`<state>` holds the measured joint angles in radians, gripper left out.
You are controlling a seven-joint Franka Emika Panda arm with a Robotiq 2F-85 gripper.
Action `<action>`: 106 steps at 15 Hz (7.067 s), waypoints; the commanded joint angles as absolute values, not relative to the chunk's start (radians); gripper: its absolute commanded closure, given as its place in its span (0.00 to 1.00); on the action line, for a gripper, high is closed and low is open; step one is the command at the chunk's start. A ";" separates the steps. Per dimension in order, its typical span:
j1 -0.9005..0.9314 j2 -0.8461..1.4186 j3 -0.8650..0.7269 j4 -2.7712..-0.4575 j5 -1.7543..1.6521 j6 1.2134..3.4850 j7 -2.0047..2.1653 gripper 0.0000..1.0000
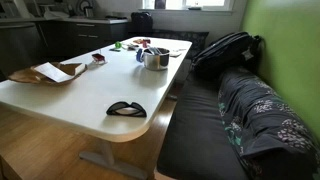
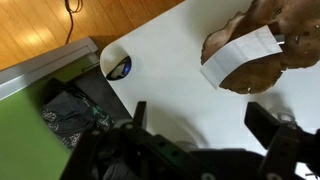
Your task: Remove the plastic bag with black contents from the silver pot and put it on the table
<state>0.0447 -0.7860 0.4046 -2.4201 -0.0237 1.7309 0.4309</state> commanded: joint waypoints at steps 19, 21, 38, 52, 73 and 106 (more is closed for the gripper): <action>-0.199 -0.294 0.187 -2.193 -0.371 2.229 0.506 0.00; -0.192 -0.315 0.190 -2.194 -0.371 2.229 0.505 0.00; 0.053 0.142 0.109 -1.755 -0.581 1.916 0.486 0.00; 0.155 0.407 0.062 -1.487 -0.632 1.496 0.283 0.00; 0.058 0.609 0.082 -1.191 -0.394 1.575 -0.383 0.00; 0.077 0.780 -0.017 -1.366 -0.386 2.307 -0.386 0.51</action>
<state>0.0596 0.7960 0.0092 -1.3249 -0.3496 2.2683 -0.4248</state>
